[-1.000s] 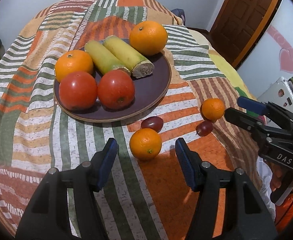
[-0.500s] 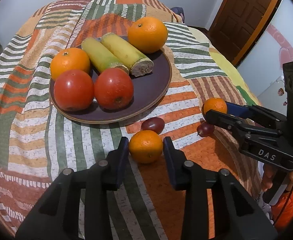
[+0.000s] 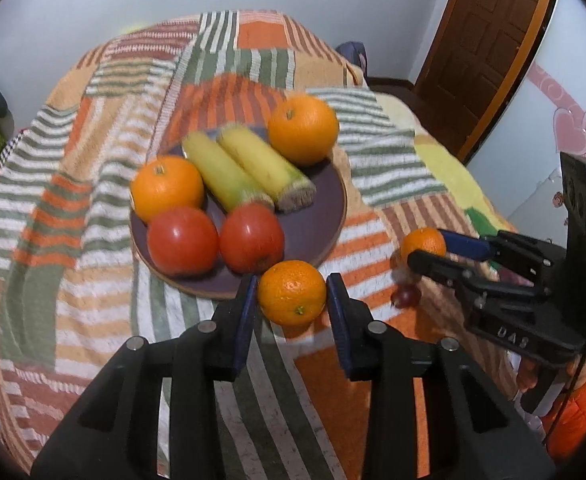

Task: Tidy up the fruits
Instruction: 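Grasp a small mandarin with left tool while right tool grasps another mandarin, then place the mandarin on the plate with left tool while right tool places its mandarin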

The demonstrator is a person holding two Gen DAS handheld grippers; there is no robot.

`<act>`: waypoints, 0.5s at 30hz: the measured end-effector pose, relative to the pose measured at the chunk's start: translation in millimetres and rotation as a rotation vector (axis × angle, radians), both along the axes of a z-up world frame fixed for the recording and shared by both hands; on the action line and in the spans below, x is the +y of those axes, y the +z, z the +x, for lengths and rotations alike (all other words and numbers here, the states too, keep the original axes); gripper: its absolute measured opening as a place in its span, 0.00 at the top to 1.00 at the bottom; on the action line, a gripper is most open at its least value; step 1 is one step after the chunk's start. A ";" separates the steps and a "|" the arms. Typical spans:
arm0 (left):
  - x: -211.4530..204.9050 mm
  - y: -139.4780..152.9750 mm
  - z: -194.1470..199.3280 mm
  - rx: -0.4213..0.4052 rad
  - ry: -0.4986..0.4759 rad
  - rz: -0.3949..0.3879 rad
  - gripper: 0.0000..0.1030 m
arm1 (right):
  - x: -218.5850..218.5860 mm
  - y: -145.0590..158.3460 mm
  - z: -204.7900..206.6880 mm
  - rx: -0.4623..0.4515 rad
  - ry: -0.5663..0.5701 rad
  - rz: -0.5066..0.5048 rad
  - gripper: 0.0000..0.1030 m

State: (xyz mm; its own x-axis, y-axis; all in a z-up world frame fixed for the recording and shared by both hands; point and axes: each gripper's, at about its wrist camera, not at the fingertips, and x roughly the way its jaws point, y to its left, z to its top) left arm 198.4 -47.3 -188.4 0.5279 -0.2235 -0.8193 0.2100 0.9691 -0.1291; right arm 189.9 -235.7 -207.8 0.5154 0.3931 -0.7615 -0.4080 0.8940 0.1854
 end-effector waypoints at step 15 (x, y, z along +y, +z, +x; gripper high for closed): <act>22.2 27.7 30.4 -0.085 0.053 0.006 0.66 | 31.3 34.0 28.0 -0.120 0.063 0.011 0.65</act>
State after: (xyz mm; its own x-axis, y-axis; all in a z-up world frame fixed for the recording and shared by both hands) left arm 228.8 -25.1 -160.7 0.6066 -0.1884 -0.7723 0.1684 0.9799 -0.1068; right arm 217.9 -204.4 -173.8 0.5768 0.4355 -0.6911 -0.4827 0.8642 0.1417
